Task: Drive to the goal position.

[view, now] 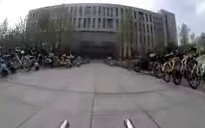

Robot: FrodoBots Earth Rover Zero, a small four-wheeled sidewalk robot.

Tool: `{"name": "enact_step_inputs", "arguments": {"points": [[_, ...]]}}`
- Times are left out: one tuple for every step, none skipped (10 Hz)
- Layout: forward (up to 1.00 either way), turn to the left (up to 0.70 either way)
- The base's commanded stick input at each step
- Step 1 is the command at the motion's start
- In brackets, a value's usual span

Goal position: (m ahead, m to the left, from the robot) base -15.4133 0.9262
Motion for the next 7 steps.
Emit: {"name": "enact_step_inputs", "arguments": {"points": [[1.0, 0.0], [1.0, 0.0], [1.0, 0.0], [1.0, 0.0], [1.0, 0.0], [1.0, 0.0], [1.0, 0.0]]}}
